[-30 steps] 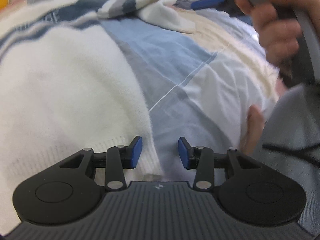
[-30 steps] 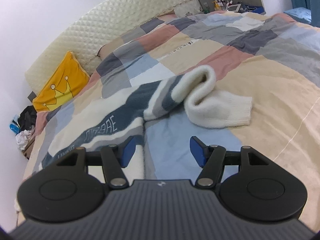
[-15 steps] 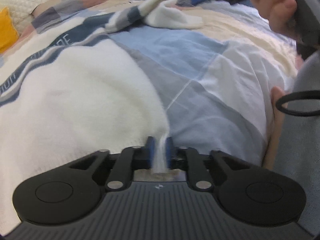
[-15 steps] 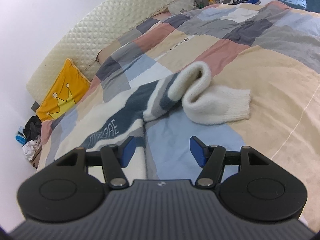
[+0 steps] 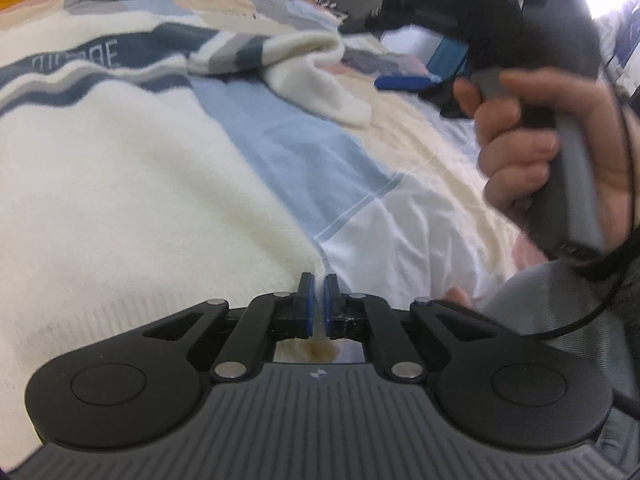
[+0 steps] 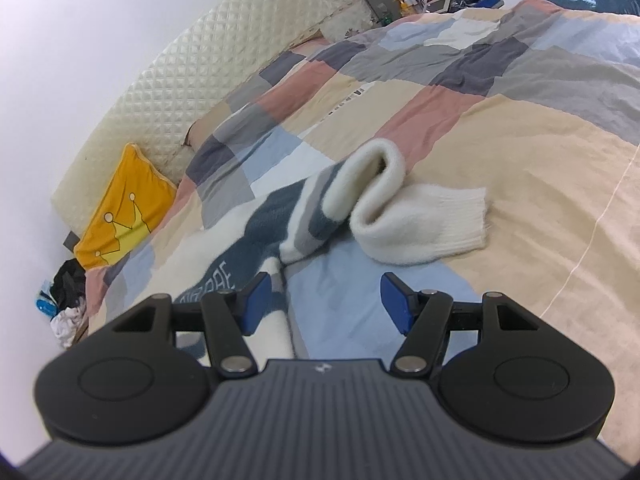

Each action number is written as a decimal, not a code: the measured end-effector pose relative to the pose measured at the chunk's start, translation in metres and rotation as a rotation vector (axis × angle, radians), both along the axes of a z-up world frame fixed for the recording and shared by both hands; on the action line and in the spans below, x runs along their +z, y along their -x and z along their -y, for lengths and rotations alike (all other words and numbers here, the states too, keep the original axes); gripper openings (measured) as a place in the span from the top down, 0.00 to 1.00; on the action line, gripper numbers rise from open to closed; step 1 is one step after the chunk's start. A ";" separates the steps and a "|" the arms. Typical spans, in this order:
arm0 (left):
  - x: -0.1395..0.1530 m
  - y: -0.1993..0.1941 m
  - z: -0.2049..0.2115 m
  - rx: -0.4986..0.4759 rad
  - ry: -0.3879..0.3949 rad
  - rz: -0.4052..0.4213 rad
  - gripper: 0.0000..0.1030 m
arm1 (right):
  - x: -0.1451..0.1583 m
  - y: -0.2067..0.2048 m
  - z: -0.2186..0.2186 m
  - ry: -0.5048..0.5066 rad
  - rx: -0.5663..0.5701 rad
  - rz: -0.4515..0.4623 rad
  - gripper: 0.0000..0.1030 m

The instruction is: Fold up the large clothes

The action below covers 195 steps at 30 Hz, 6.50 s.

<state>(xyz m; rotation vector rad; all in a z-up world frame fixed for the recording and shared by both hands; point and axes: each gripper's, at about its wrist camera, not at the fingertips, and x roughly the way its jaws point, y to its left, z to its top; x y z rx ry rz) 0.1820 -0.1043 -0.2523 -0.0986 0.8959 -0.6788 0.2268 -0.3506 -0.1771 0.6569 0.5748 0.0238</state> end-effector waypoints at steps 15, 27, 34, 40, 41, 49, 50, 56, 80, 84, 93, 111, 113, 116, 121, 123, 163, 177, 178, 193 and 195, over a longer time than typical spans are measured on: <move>-0.002 -0.021 -0.034 0.017 0.259 -0.140 0.49 | -0.026 -0.013 0.048 -0.115 -0.191 -0.109 0.38; 0.008 -0.048 -0.078 0.162 0.268 -0.041 0.49 | -0.072 -0.077 0.101 -0.127 -0.300 -0.182 0.39; 0.000 -0.074 -0.101 0.240 0.262 -0.013 0.49 | -0.091 -0.110 0.103 -0.091 -0.217 -0.245 0.70; -0.003 -0.087 -0.110 0.289 0.278 -0.016 0.49 | -0.062 -0.116 0.133 -0.073 -0.221 -0.187 0.88; -0.003 -0.087 -0.110 0.292 0.278 -0.014 0.49 | -0.052 -0.119 0.138 -0.049 -0.218 -0.177 0.89; 0.000 -0.085 -0.106 0.308 0.256 -0.001 0.49 | 0.045 -0.160 0.191 0.120 -0.264 -0.063 0.90; 0.000 -0.083 -0.106 0.311 0.248 0.002 0.49 | 0.054 -0.164 0.198 0.132 -0.280 -0.049 0.90; -0.001 -0.085 -0.100 0.305 0.184 0.035 0.49 | 0.062 -0.173 0.237 0.182 -0.362 -0.027 0.91; 0.009 -0.086 -0.093 0.365 -0.017 0.083 0.34 | -0.065 -0.120 0.268 0.000 -0.368 -0.127 0.32; 0.020 -0.083 -0.099 0.401 -0.015 0.101 0.21 | -0.066 -0.104 0.249 -0.082 -0.369 -0.097 0.25; 0.030 -0.086 -0.113 0.480 -0.075 0.118 0.18 | -0.098 -0.127 0.222 -0.219 -0.361 -0.088 0.18; 0.026 -0.113 -0.125 0.568 -0.137 0.095 0.18 | -0.114 -0.164 0.268 -0.191 -0.537 -0.027 0.87; 0.026 -0.115 -0.129 0.576 -0.132 0.090 0.18 | -0.106 -0.164 0.273 -0.203 -0.543 0.007 0.89; 0.029 -0.116 -0.133 0.589 -0.127 0.093 0.18 | -0.083 -0.166 0.270 -0.201 -0.535 0.066 0.90; 0.041 -0.111 -0.144 0.612 -0.099 0.113 0.18 | -0.014 -0.177 0.243 -0.079 -0.453 0.156 0.90; 0.045 -0.109 -0.151 0.626 -0.088 0.124 0.18 | 0.017 -0.179 0.228 -0.035 -0.416 0.196 0.90; 0.096 -0.032 -0.372 1.004 0.220 0.249 0.18 | 0.095 -0.057 -0.302 0.441 0.691 0.615 0.90; 0.062 -0.060 -0.374 0.966 0.219 0.157 0.18 | -0.028 -0.038 -0.352 0.492 0.848 0.339 0.89; 0.060 -0.063 -0.371 0.960 0.207 0.154 0.18 | -0.033 -0.040 -0.354 0.493 0.852 0.321 0.88; 0.050 -0.072 -0.337 0.808 0.217 0.126 0.19 | -0.027 -0.032 -0.311 0.344 0.907 0.145 0.35; 0.050 -0.073 -0.327 0.770 0.214 0.123 0.19 | -0.020 -0.033 -0.294 0.340 0.881 0.125 0.35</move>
